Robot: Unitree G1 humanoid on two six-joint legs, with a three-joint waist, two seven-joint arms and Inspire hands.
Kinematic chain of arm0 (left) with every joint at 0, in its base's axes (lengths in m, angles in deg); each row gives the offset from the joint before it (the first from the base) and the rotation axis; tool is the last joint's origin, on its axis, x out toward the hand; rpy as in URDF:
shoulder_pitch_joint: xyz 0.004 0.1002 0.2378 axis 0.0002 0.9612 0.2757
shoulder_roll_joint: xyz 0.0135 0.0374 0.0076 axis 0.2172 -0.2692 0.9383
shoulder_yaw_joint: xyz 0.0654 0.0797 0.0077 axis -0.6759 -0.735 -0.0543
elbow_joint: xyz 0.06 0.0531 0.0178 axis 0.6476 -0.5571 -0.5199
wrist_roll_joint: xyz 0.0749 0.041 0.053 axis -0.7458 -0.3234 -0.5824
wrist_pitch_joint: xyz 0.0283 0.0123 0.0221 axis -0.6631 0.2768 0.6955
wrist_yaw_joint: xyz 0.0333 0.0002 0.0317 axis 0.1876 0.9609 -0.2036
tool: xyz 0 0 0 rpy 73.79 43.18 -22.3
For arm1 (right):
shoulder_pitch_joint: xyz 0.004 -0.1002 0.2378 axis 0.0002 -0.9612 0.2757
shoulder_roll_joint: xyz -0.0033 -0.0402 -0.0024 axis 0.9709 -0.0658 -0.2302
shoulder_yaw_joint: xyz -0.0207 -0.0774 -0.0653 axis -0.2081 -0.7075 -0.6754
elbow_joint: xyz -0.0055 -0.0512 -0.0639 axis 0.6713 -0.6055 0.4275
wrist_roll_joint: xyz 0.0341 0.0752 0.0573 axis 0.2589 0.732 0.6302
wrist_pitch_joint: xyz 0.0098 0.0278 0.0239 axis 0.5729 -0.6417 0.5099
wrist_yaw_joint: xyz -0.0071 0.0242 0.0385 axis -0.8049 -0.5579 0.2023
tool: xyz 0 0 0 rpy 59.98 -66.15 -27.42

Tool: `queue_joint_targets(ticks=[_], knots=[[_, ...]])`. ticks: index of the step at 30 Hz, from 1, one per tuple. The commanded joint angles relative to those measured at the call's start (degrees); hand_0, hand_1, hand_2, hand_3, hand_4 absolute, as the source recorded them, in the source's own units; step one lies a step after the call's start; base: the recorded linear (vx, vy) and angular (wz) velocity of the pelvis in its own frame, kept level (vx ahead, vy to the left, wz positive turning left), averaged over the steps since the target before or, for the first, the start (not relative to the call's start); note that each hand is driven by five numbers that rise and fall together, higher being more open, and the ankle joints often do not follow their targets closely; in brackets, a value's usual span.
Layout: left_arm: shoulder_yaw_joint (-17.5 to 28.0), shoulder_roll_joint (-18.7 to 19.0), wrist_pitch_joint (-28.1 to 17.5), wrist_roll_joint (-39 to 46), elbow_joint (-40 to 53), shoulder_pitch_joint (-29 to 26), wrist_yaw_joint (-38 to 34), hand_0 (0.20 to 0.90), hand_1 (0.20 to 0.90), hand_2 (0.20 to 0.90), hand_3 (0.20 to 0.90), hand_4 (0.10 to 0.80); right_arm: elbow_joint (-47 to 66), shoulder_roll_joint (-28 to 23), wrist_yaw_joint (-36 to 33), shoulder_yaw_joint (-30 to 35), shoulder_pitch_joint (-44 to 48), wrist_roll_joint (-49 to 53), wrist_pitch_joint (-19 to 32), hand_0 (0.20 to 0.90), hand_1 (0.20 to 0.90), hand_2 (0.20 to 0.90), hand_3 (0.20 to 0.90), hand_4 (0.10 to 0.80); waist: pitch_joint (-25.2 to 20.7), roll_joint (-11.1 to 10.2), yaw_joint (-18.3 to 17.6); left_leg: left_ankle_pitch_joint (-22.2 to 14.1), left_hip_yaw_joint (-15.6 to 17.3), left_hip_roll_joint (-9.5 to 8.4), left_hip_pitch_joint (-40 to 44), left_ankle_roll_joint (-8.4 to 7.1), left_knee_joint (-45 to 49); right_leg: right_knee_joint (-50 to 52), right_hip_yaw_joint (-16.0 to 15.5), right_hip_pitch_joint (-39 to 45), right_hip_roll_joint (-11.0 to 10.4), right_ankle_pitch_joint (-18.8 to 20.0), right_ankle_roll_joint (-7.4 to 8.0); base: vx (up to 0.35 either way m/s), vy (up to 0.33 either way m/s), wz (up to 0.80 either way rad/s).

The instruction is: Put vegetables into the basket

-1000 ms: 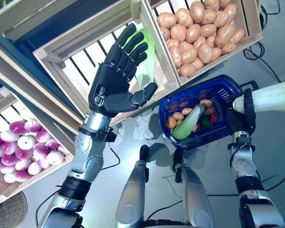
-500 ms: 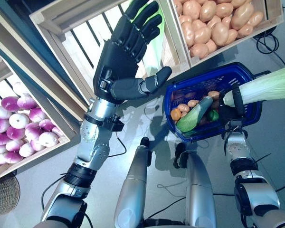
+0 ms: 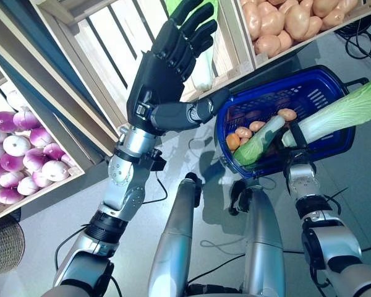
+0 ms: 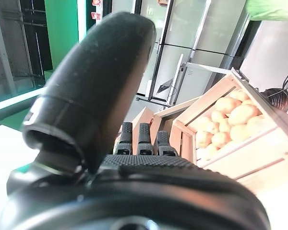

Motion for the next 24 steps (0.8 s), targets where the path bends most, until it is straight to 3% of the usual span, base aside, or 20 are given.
queue_joint_targets(ticks=[1,3,4,11,16,21,24], knots=[[1.3,-4.2,-4.7,0.4,8.9,-4.4,-0.4,0.900,0.900,0.900,0.900,0.800,2.2,-0.5,1.9,0.0,4.5,-0.5,-1.1,0.300,0.300,0.300,0.300,0.400,-0.2,2.6,0.5,-3.6,4.3,-3.66,1.1,6.10,2.2,-0.2,-1.5,4.3,1.5,3.0,-2.35,0.000,0.000,0.00],[1.1,-4.3,-4.6,0.5,8.8,-4.2,-0.7,0.900,0.900,0.900,0.900,0.800,2.0,-0.3,2.3,-0.3,4.2,0.2,-1.7,0.858,0.858,0.858,0.858,0.772,-0.2,2.7,0.5,-3.9,4.2,-3.71,1.1,5.98,2.6,0.1,-1.4,4.3,1.5,2.7,-2.21,0.063,0.013,0.00],[1.3,-4.5,-4.6,0.3,8.6,-3.9,-0.8,0.900,0.900,0.900,0.900,0.800,1.9,-0.1,2.1,-0.3,3.7,0.0,-2.8,0.900,0.900,0.900,0.900,0.800,-0.2,2.7,0.5,-3.6,4.3,-3.65,0.8,6.05,2.7,0.3,-1.5,4.0,1.3,2.9,-2.31,0.000,0.000,0.00],[2.4,-4.4,-5.3,-2.2,7.8,-2.1,-7.1,0.900,0.900,0.900,0.900,0.800,-2.0,-1.4,2.0,-1.9,2.0,-6.1,-11.9,0.900,0.900,0.900,0.900,0.800,-0.2,2.3,1.0,-3.6,4.1,-3.48,0.3,5.94,3.6,1.2,-1.7,3.3,1.4,2.9,-2.21,0.020,-0.005,0.01],[3.7,-4.0,-4.8,-5.3,8.3,0.1,-10.4,0.900,0.900,0.900,0.900,0.800,-3.0,-3.0,3.0,-3.1,0.7,-9.2,-13.2,0.900,0.900,0.900,0.900,0.800,-0.2,1.9,1.5,-3.3,3.8,-3.56,0.3,5.93,3.3,0.8,-2.1,3.3,1.4,3.2,-2.22,0.012,-0.019,0.03],[5.7,-2.3,-4.5,-16.4,7.3,1.4,-20.2,0.900,0.900,0.900,0.900,0.800,-4.3,-4.2,4.5,-3.5,-0.4,-10.5,-16.0,0.900,0.900,0.900,0.900,0.800,-0.2,1.6,1.9,-3.3,3.7,-3.63,0.8,5.93,3.3,0.6,-2.4,3.7,1.5,3.4,-2.14,0.030,-0.025,0.04],[7.3,0.8,-5.8,-23.0,7.3,1.4,-23.1,0.900,0.900,0.900,0.900,0.800,-5.1,-5.3,6.7,-3.2,-2.6,-10.1,-17.1,0.900,0.900,0.900,0.900,0.800,-0.2,1.2,1.8,-2.4,3.7,-3.16,1.4,5.84,2.2,-0.2,-2.6,4.1,1.5,4.0,-2.15,0.021,-0.020,0.01]])
